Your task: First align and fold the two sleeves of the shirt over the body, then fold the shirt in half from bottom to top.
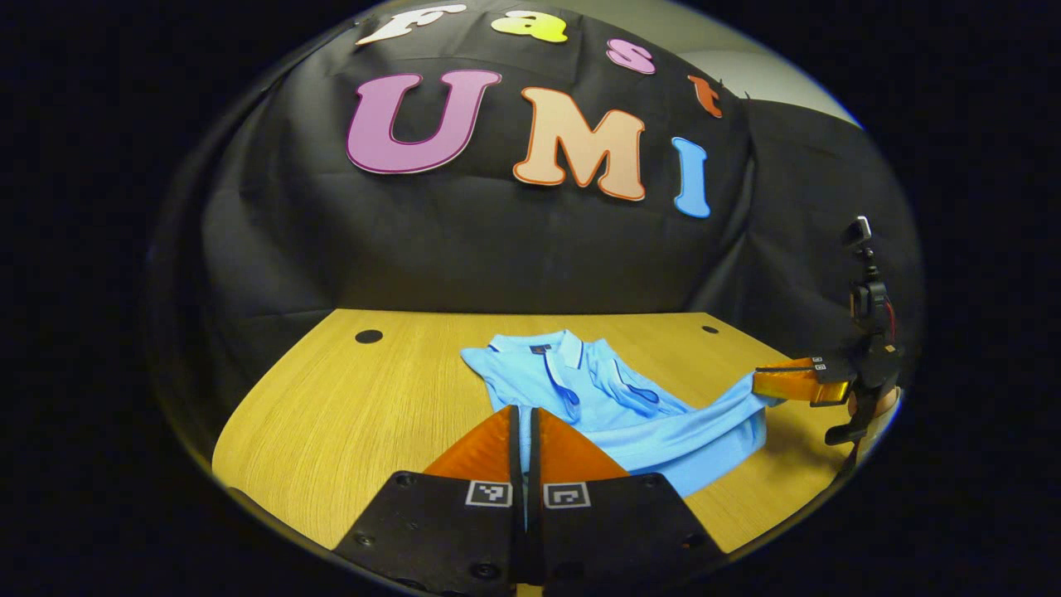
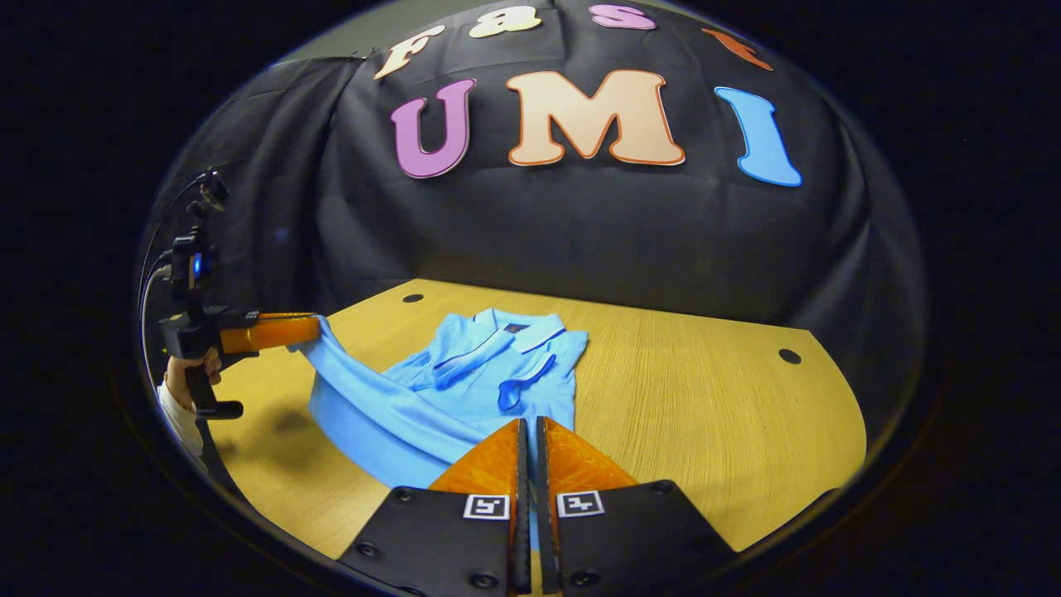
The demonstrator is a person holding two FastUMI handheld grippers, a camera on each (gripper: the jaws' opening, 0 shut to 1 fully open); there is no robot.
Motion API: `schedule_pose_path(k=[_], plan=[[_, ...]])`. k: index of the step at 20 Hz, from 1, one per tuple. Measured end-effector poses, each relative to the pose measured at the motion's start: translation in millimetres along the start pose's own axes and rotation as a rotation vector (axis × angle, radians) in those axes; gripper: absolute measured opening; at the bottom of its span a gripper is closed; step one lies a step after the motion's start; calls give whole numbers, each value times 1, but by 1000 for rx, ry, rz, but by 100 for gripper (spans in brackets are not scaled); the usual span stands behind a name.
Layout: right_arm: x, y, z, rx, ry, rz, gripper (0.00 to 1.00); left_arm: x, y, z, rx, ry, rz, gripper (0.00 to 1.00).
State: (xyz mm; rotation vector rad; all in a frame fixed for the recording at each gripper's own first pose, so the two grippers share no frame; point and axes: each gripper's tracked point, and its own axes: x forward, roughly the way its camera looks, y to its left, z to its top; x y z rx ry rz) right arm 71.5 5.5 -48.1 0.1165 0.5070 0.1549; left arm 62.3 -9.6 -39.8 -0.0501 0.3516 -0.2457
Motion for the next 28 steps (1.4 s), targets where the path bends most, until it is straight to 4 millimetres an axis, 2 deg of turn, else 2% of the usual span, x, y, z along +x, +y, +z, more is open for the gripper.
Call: schedule_pose_path(k=[3,5,9,13,15,16,17,19,20,21,22,23,24,25,26,28], plan=[[48,-17,22,111,-14,-14,6,51,19,15,-23,-13,59,0],[80,-31,35,171,-37,-43,6,77,35,22,-17,-25,114,0],[130,-50,36,239,-55,-97,6,130,49,26,-22,-51,186,0],[163,-57,27,270,-41,-120,6,164,61,15,-22,-38,236,0],[169,-61,24,273,-49,-136,6,169,60,11,0,-22,233,0],[169,-62,23,278,-53,-141,6,171,60,12,6,-23,227,2],[170,-64,21,284,-45,-137,10,171,58,13,3,-25,216,13],[166,-59,18,283,-26,-108,50,166,58,20,-8,-40,198,41],[161,-57,18,271,-26,-99,70,158,56,27,-16,-51,186,48],[153,-55,20,257,-42,-93,84,151,59,31,-26,-65,193,73],[146,-53,27,246,-61,-83,98,141,61,37,-37,-74,200,87],[137,-47,32,242,-81,-66,98,128,61,41,-49,-88,196,99],[124,-40,35,239,-96,-45,94,114,60,46,-59,-104,186,96],[109,-32,39,229,-113,-21,98,100,59,49,-67,-124,176,95],[93,-24,41,209,-138,-3,94,84,57,48,-69,-138,167,95],[61,-13,40,137,-183,4,98,51,52,43,-46,-160,157,95]])
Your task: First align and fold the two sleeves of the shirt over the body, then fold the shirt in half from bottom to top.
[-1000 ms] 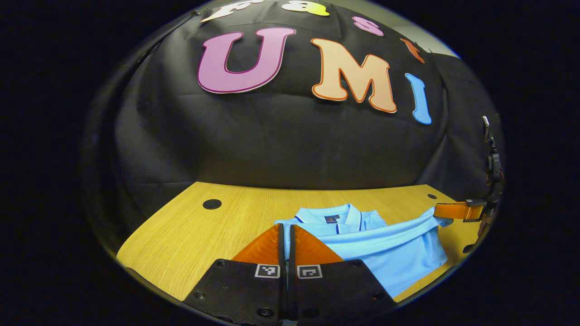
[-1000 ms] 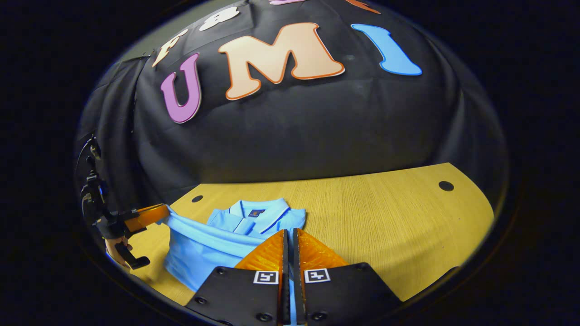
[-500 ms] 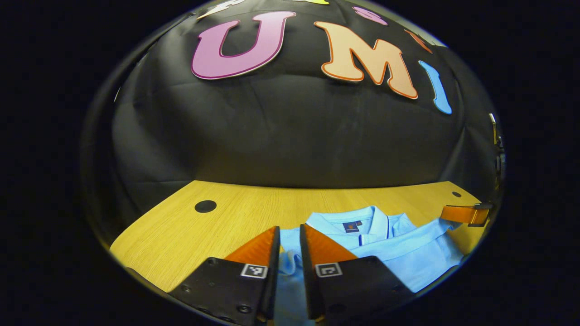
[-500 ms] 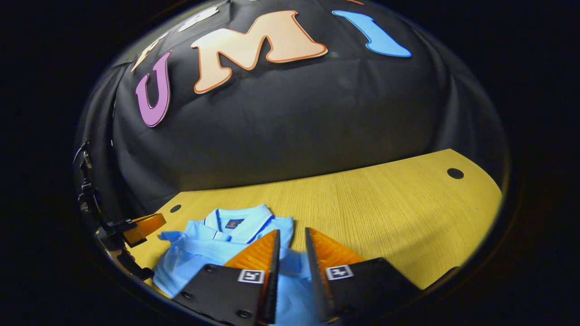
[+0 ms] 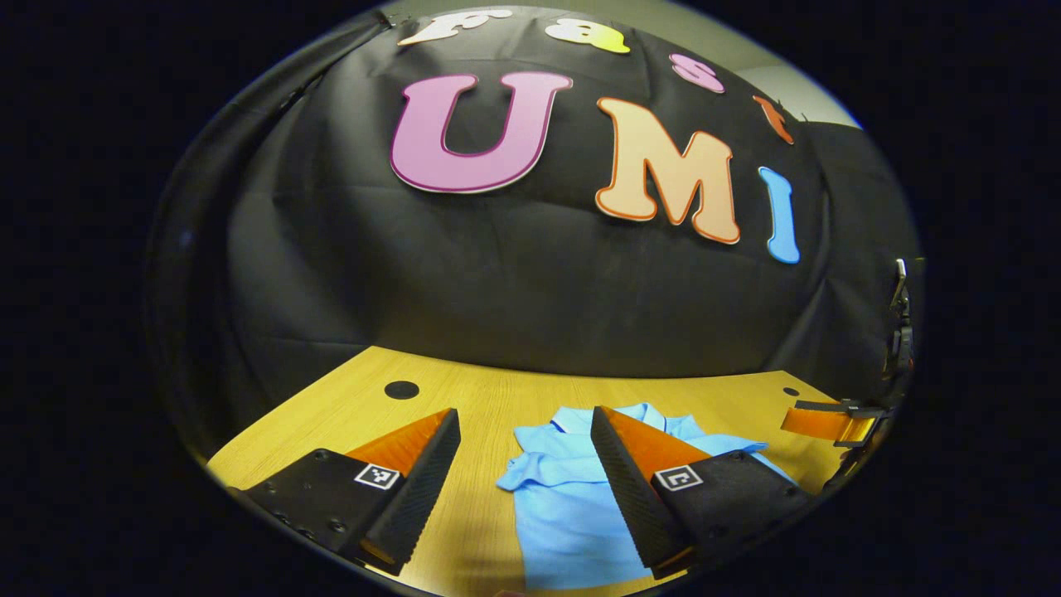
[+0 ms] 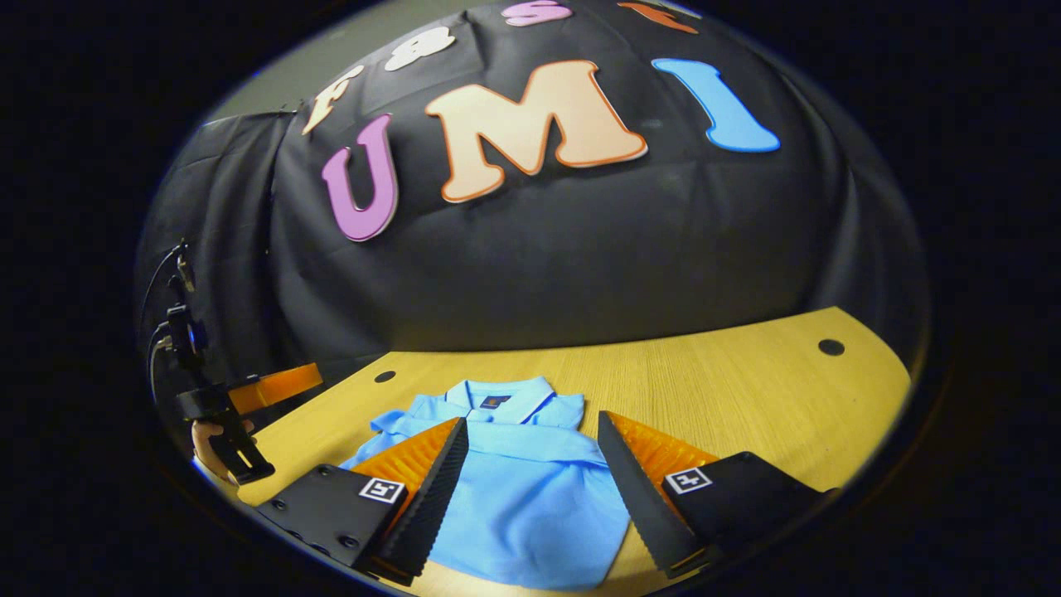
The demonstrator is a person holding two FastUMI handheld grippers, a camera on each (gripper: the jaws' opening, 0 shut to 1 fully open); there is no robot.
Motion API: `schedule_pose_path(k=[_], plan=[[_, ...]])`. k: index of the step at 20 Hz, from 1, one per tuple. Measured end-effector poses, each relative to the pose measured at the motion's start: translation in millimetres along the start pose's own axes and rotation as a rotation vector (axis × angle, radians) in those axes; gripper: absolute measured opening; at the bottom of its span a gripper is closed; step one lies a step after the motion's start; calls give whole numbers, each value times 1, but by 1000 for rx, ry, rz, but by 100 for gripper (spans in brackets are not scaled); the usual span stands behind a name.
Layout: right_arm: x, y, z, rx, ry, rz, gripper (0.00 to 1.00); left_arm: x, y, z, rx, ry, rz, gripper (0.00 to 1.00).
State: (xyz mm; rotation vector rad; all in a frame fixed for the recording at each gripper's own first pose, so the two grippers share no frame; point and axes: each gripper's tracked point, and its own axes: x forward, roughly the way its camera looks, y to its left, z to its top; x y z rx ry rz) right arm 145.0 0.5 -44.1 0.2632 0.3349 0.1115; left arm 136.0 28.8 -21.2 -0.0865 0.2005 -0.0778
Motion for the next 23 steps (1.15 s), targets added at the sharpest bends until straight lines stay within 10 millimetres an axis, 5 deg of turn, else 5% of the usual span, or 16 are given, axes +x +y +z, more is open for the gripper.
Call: schedule_pose_path(k=[5,9,15,19,23], plan=[[-75,36,-21,-55,-62,55,98,-78,-14,-16,45,-42,-30,95],[-108,54,-42,-11,-51,104,98,-109,-38,-33,40,-18,-89,95],[-134,58,-42,-71,-96,111,98,-124,-52,-41,89,-31,-111,95],[-136,46,-41,-85,-100,74,94,-119,-48,-52,115,5,-103,95],[-133,56,-45,-4,-78,122,98,-118,-56,-52,118,-2,-118,95]])
